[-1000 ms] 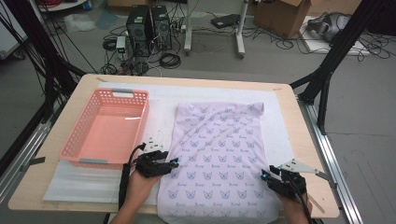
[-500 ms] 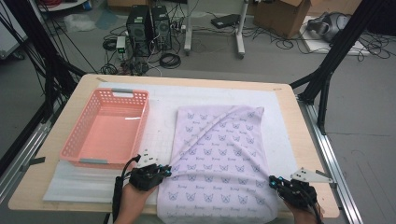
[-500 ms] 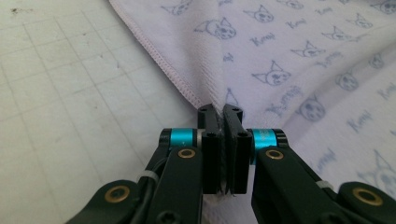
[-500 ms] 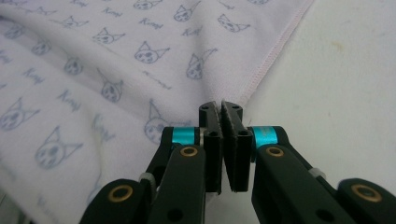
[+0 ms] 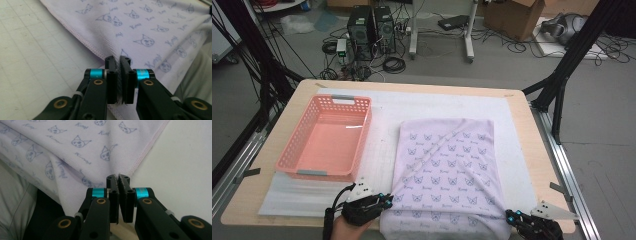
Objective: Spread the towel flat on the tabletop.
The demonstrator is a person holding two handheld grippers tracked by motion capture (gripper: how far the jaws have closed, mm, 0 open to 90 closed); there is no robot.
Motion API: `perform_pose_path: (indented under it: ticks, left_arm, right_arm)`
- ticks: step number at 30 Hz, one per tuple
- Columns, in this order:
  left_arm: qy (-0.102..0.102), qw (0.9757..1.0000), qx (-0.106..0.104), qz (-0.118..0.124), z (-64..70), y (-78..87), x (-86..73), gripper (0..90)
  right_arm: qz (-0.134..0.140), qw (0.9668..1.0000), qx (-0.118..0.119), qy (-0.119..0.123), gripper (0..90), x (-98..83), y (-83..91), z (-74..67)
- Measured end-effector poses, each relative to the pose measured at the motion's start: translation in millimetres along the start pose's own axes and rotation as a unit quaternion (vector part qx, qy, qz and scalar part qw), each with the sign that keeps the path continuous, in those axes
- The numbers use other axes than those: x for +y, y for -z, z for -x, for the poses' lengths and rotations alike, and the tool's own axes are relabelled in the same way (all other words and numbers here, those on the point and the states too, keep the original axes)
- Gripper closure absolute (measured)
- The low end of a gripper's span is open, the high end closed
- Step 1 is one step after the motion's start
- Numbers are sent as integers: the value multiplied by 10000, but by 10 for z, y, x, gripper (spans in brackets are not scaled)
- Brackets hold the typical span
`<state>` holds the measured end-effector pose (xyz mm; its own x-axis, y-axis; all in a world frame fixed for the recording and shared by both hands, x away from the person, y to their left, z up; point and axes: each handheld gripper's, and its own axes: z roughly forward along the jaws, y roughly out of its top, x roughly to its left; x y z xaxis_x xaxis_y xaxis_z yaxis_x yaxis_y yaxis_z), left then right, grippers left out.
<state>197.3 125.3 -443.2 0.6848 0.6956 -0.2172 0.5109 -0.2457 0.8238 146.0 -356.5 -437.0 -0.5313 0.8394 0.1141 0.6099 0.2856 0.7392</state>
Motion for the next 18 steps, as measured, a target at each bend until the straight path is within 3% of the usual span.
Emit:
perform_pose_path:
  ticks: [1,2,3,6,12,15,17,18]
  left_arm:
    - [-10,9999,97,132,-1,5,11,693]
    - [-1,9995,136,268,-14,4,28,596]
    - [30,9993,150,337,-32,-3,50,558]
    - [52,9989,180,434,-106,-48,120,495]
    - [122,9985,156,510,-241,-181,272,467]
    - [135,9984,154,524,-280,-256,344,460]
    - [173,9982,139,553,-291,-289,376,459]
    - [172,9981,128,571,-294,-302,389,459]
  right_arm:
    - [43,10000,-37,-56,810,1,11,-1]
    - [123,9998,-110,-102,712,16,19,6]
    - [228,9994,-217,-164,670,41,21,16]
    - [376,9985,-367,-130,632,151,-43,63]
    - [463,9972,-535,-225,558,415,-389,226]
    - [277,9971,-683,-173,554,545,-629,286]
    - [95,9968,-784,-119,599,577,-772,287]
    - [168,9968,-770,-92,733,582,-778,282]
